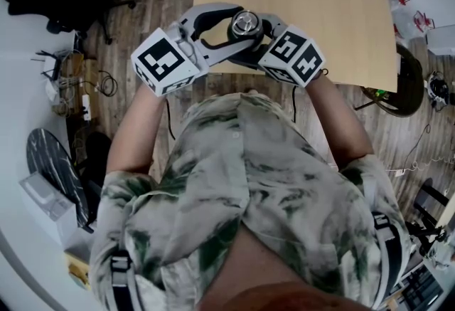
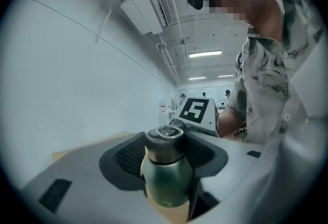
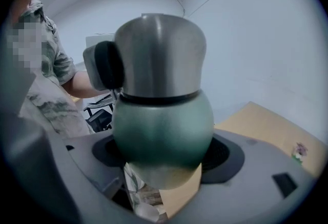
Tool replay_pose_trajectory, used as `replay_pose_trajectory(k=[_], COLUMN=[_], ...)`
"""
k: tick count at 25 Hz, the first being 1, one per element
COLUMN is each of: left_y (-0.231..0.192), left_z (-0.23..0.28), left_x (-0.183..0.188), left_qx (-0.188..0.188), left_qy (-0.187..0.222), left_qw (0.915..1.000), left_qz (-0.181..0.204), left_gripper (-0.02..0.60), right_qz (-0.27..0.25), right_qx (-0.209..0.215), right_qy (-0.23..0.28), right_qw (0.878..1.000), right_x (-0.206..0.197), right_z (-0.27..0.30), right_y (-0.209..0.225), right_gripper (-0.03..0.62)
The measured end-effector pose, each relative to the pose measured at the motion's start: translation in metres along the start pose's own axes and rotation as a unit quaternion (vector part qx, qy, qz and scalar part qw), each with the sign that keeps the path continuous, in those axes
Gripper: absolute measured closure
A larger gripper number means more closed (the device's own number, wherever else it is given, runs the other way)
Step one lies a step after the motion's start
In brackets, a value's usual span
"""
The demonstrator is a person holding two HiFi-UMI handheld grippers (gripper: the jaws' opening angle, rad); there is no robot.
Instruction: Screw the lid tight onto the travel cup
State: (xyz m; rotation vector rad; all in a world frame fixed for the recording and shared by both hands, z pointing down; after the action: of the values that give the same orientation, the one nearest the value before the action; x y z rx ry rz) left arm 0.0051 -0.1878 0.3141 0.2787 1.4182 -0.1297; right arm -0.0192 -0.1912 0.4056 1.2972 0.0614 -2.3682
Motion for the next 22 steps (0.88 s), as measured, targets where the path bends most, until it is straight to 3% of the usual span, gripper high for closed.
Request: replay_pose_trajectory(k=[9, 22], left_y=[0.002, -0.009], left_z=[0.004, 0.002], left_x=[-0.004, 0.002], left_qx=[-0.028, 0.001], left_qy=[-0.004, 0.001], left_qw=[0.9996, 1.0], left_qz=[-0.007, -0.009], left_gripper=[0.336, 0.336], right_qz=[0.013, 0.057], right_qx=[-0.008, -0.045], right_qy=[0.002, 0.006], right_qw=[1.0, 0.997], right_x=[-0.008, -0.036], right_z=[-0.003, -0.024], right_y=[0.003, 0.025], right_gripper=[0.195, 0.195])
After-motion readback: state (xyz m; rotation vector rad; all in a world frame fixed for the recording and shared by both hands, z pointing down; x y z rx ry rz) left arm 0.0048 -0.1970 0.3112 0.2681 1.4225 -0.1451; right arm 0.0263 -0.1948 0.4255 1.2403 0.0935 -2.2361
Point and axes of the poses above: the fingertips, and each gripper's own axes: z forward along the fingers, y to its right, x out of its top, the point moved 1 cm from there along -z, backward along the fingers, and after that the axes turned 6 degrees about z, right-handed, at the moved point
